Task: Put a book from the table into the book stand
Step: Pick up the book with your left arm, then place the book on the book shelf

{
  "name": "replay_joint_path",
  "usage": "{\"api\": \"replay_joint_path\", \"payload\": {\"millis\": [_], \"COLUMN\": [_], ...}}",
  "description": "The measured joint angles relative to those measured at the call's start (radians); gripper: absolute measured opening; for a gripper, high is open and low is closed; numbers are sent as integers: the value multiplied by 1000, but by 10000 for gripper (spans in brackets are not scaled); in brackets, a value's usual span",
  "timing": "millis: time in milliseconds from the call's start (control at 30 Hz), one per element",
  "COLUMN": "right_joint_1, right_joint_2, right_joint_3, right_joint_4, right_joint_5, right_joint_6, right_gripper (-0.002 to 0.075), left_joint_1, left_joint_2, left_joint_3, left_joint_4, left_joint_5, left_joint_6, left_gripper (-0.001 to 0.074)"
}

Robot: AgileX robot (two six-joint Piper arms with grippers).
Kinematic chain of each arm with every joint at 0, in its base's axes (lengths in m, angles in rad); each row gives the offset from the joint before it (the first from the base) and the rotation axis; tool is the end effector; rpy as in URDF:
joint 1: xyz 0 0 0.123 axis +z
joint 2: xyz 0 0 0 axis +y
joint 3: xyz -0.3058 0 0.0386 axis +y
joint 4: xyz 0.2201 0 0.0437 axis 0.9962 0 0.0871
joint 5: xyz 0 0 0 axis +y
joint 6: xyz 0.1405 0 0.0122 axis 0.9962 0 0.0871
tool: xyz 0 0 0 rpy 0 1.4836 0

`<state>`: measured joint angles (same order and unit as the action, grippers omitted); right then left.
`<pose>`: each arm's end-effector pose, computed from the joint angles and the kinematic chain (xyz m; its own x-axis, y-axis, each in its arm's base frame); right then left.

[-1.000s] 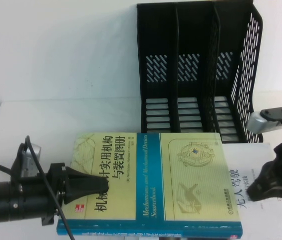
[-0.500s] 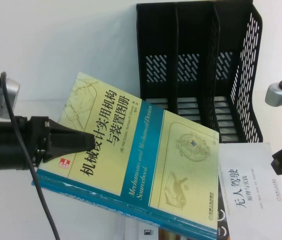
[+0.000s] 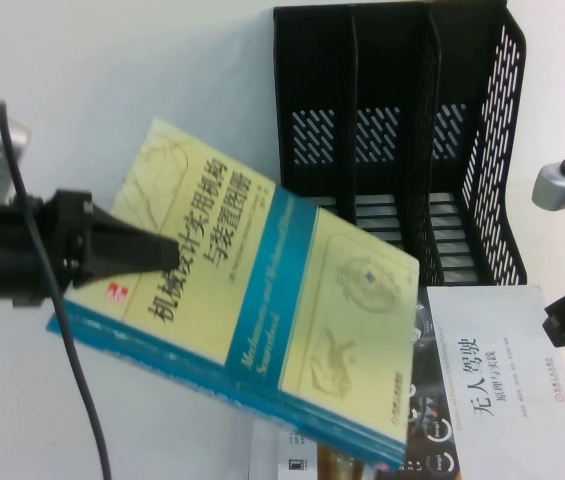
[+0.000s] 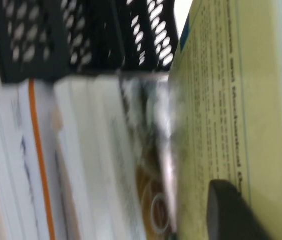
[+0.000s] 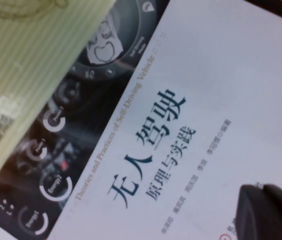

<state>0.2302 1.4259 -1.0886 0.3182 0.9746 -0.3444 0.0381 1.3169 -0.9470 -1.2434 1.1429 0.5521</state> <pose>0.2501 0.0961 0.2726 -0.8457 -0.3577 -0.3959 -0.4535 0.8729 0.1800 0.2306 -0.1128 0.3339 -0.9072 -0.2006 -0.3699 0.2344 0.4892 -0.8401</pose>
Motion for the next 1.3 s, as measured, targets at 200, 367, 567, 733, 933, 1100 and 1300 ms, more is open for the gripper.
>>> {"api": "replay_joint_path", "payload": {"millis": [200,367,567,733,933,1100,1300], "right_joint_1": [0,0,0,0,0,0,0], "right_joint_2": [0,0,0,-2,-2,-2,-2], "right_joint_3": [0,0,0,0,0,0,0], "right_joint_4": [0,0,4,6,23,24,24], "right_joint_5": [-4,-4,-6,-6,-6,-4,2], "right_joint_6": [2,4,19,30,31,33,33], "right_gripper": [-2,-2,-2,-2,-2,-2,-2], "left_joint_1": [-56,-146,-217,-228,-228,-228,-228], "left_joint_2": [2,13,108,203,316,374,390], "left_joint_3": [-206,-375,-572,-751,-981,-1107,-1158], "left_joint_4": [98,266,411,450,482,561,719], "left_joint_5": [-43,-88,-72,-24,55,86,109], "left_joint_6": [-81,-208,-380,-439,-526,-633,-674], "left_gripper": [195,195,195,194,194,194,194]}}
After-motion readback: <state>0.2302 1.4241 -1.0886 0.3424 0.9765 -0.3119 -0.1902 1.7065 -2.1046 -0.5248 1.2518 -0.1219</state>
